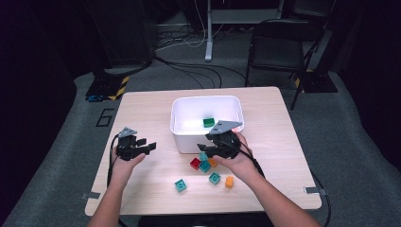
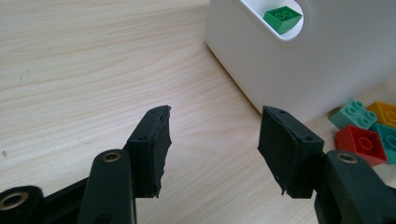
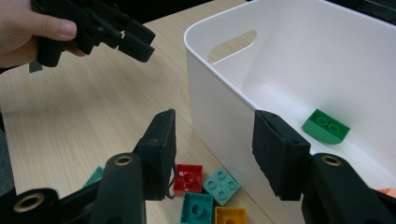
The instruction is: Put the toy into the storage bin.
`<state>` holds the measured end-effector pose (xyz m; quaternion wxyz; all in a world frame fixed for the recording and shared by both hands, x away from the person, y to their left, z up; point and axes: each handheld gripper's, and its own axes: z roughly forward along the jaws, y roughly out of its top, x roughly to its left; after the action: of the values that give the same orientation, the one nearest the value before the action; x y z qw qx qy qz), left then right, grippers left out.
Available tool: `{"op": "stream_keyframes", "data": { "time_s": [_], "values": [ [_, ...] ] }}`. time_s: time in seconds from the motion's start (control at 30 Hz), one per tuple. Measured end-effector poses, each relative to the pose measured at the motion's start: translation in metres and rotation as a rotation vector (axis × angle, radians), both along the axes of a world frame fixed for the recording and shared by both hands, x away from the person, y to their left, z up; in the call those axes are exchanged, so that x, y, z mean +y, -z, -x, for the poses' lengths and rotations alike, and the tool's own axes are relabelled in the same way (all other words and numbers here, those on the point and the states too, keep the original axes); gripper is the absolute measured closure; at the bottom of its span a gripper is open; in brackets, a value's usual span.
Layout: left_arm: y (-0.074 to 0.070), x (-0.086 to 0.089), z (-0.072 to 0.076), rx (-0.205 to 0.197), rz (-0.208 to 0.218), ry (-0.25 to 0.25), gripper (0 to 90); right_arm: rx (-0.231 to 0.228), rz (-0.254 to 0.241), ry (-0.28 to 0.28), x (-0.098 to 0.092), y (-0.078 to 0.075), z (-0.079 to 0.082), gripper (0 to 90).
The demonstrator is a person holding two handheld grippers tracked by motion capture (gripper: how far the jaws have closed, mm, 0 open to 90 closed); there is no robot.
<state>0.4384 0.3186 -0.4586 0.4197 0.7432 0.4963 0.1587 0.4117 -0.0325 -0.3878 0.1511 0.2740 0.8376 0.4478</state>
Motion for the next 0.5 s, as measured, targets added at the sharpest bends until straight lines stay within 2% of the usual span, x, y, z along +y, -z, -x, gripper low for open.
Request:
{"op": "stream_keyframes", "data": {
  "time_s": [0.37,0.5],
  "values": [
    [0.0,-0.001,0.0,0.001,-0.001,0.001,42.9,0.05,0.013,0.004,-0.011,0.03,0.016,51.1],
    [0.0,-0.001,0.0,-0.002,-0.001,0.0,42.8,0.068,0.017,0.003,-0.016,0.04,0.021,55.1]
  ]
}}
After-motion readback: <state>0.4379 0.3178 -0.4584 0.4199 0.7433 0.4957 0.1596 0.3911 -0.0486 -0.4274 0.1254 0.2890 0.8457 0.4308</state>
